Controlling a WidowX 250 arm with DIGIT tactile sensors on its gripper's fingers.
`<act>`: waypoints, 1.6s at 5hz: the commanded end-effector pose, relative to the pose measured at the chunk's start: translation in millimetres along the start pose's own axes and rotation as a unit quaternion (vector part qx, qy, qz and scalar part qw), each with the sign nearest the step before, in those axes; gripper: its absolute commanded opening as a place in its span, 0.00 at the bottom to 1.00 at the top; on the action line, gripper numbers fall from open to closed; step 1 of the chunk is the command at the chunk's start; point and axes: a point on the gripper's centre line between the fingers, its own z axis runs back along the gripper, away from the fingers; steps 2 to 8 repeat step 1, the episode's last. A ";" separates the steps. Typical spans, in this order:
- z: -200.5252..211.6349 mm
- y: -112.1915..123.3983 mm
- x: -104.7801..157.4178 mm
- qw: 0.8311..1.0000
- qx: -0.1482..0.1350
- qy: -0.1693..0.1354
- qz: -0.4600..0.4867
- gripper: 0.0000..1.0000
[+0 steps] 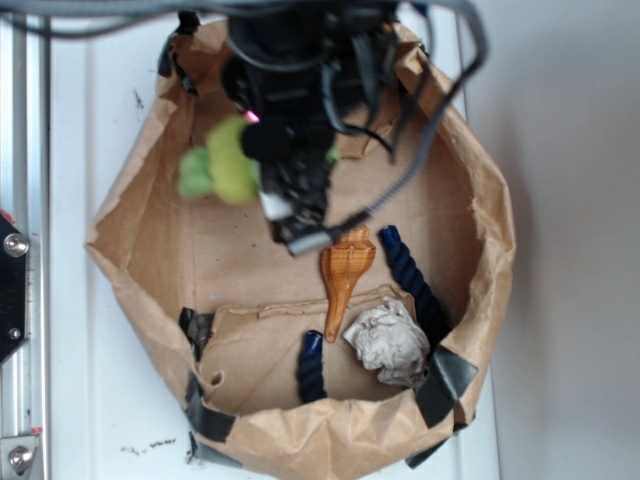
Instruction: Grab the green animal.
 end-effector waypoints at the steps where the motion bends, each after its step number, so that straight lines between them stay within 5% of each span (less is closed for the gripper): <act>1: 39.7 -16.3 -5.7 0.992 0.001 -0.117 -0.047 0.00; 8: 39.7 -16.3 -5.7 0.992 0.001 -0.117 -0.047 0.00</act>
